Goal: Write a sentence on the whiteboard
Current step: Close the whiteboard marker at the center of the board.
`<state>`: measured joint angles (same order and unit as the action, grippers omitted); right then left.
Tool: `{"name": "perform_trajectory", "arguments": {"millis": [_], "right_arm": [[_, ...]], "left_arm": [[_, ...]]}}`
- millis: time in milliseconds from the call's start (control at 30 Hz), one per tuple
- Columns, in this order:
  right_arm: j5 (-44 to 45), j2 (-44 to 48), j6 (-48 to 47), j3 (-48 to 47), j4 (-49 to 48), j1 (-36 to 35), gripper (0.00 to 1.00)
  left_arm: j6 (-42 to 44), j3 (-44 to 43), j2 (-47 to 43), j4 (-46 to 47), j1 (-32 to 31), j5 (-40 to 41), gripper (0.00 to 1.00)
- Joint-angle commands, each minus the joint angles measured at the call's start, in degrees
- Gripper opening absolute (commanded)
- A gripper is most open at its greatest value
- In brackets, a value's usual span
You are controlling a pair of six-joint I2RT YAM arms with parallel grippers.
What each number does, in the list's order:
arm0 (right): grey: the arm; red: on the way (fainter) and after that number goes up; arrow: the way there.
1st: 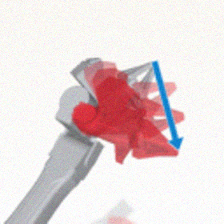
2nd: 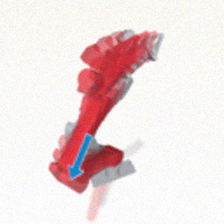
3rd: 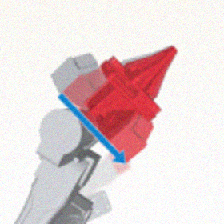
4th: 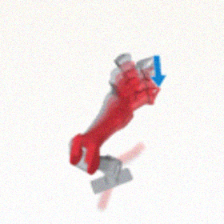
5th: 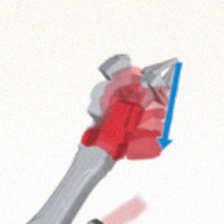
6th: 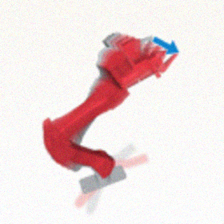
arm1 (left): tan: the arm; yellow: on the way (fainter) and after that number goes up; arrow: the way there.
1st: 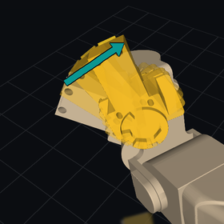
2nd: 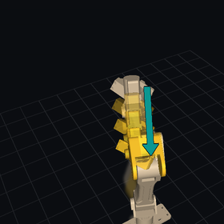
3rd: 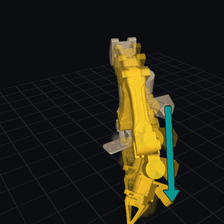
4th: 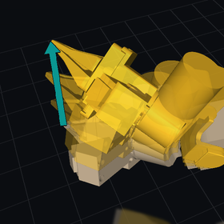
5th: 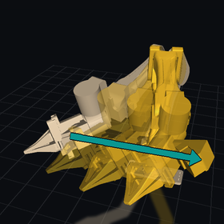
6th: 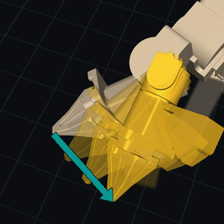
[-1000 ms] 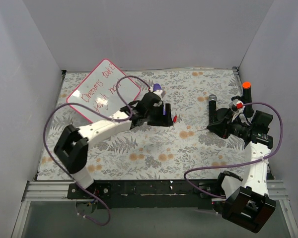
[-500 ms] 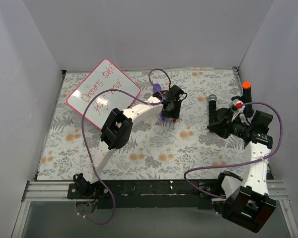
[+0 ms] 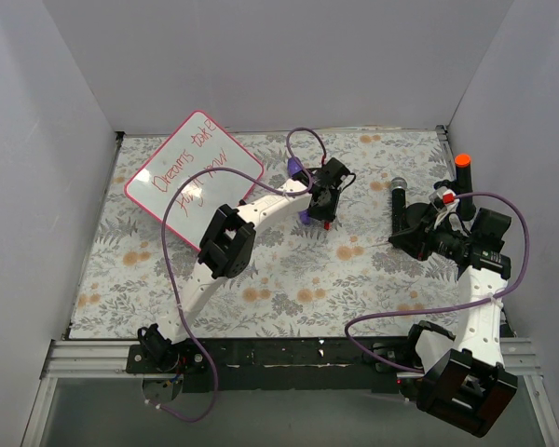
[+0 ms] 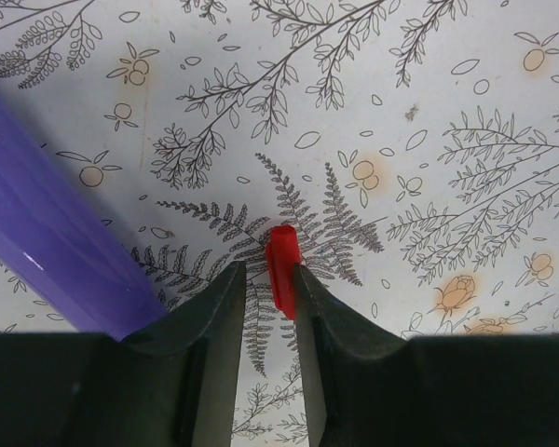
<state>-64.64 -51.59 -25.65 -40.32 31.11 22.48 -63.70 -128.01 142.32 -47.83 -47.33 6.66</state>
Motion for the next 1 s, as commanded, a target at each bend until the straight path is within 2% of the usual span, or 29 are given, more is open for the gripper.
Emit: {"name": "perform_trajectory", "arguments": {"millis": [0,233,400,533,767,800,967], "right_arm": [[-0.7,0.6,0.4,0.8,-2.0,0.2,0.01],[-0.4,0.9,0.4,0.9,-2.0,0.2,0.01],[-0.7,0.7,0.3,0.9,-2.0,0.2,0.01],[-0.7,0.8,0.4,0.9,-2.0,0.3,0.01],[-1.1,0.7,0.5,1.0,-2.1,0.3,0.01],[-1.2,0.5,0.5,1.0,-2.3,0.3,0.01],[-3.3,-1.3,0.2,0.4,-1.7,0.2,0.01]], "left_arm": [[1.3,-1.6,0.1,-1.7,0.0,-0.4,0.25],[2.8,-0.3,1.0,-4.5,-0.7,-1.6,0.22],[3.0,5.5,-1.9,-3.1,-0.9,-2.1,0.25],[2.9,6.5,-3.4,-3.1,-1.3,-3.3,0.27],[3.9,12.9,-7.3,-1.9,-1.6,-4.4,0.25],[4.2,13.5,-7.6,-1.7,-1.6,-4.5,0.25],[6.6,17.1,-8.6,1.6,-1.6,-6.2,0.06]]}}
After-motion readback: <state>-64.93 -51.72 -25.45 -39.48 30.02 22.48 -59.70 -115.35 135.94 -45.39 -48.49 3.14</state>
